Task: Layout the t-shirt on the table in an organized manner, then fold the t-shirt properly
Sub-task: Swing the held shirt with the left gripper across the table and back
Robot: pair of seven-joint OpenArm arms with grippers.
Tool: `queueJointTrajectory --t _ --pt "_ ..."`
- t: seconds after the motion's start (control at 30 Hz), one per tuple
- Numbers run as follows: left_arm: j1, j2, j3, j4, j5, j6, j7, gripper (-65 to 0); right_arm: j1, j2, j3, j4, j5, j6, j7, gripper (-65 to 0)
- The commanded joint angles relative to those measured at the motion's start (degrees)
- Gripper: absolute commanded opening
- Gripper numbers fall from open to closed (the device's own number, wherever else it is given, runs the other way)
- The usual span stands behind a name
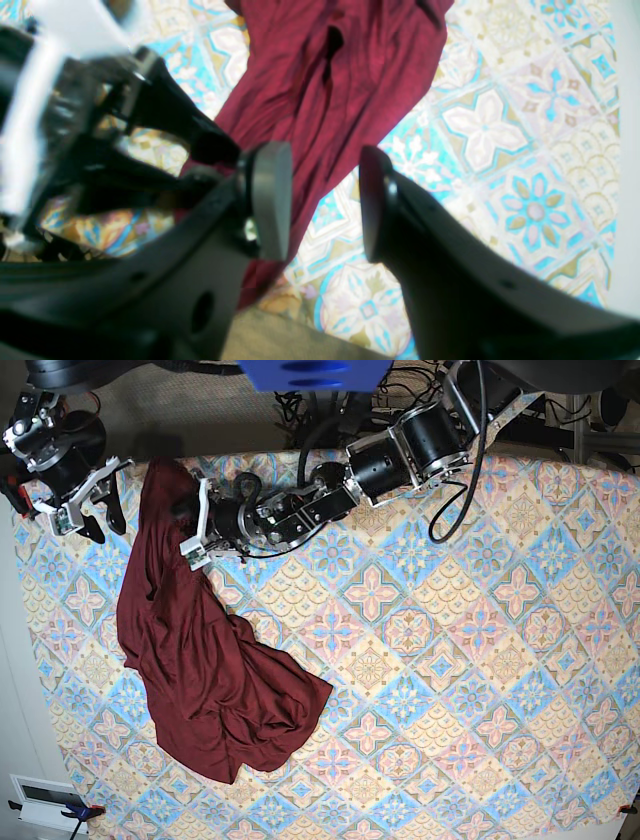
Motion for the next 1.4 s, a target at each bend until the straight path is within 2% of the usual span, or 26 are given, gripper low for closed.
queueJointTrajectory --t 0.0,0.07,0.17,0.3,0.43,0.5,0.63,0.87,1.0,1.27,1.37 --pt "-1.5 1.0 0.2 0.2 0.4 0.4 1.1 -42.4 -0.2 0.8 0.7 1.0 1.3 0.1 1.6 -44.8" --pt "-2.6 1.0 0.2 0.0 0.5 0.6 -0.3 -49.2 -0.4 0.8 0.7 1.1 1.3 0.1 1.6 -45.2" --pt "-3.3 1.0 -0.1 -1.5 0.5 0.7 -3.3 -63.6 -0.4 0.8 0.7 1.1 1.4 0.1 1.6 -45.2" --pt "-4.8 1.0 -5.9 -1.8 0.3 0.7 -4.4 -64.8 -0.2 0.8 0.7 1.1 1.4 0.1 1.6 -45.3" --pt "-4.6 0.8 -13.6 5.5 0.5 0.7 -4.2 -65.0 -0.3 0.8 0.6 1.2 1.4 0.1 1.6 -45.3" --pt "-4.6 -1.9 -15.1 8.5 0.0 0.7 -2.0 -65.0 -0.3 0.8 0.5 1.2 1.4 0.1 1.6 -45.3" --pt "-3.8 -8.2 -19.5 15.1 0.0 0.7 2.5 -65.0 -0.2 0.8 0.4 1.2 1.4 0.1 1.6 -45.3" --pt "1.0 -22.9 -29.4 25.6 -0.5 0.7 3.4 -65.0 -0.2 0.8 -1.6 1.1 1.4 0.1 1.6 -45.3" --pt "3.3 -32.2 -36.4 31.2 -5.2 0.7 3.3 -65.0 -0.2 0.8 -3.7 0.8 1.3 0.1 1.6 -45.3" --pt "12.9 -51.9 -61.9 42.5 -17.7 0.6 3.2 -65.0 1.9 0.8 -8.6 0.7 1.3 0.1 1.6 -45.3" --pt "20.7 -58.1 -72.2 49.1 -24.1 0.4 3.2 -65.0 4.5 0.7 -10.4 0.7 1.3 0.1 1.6 -45.3"
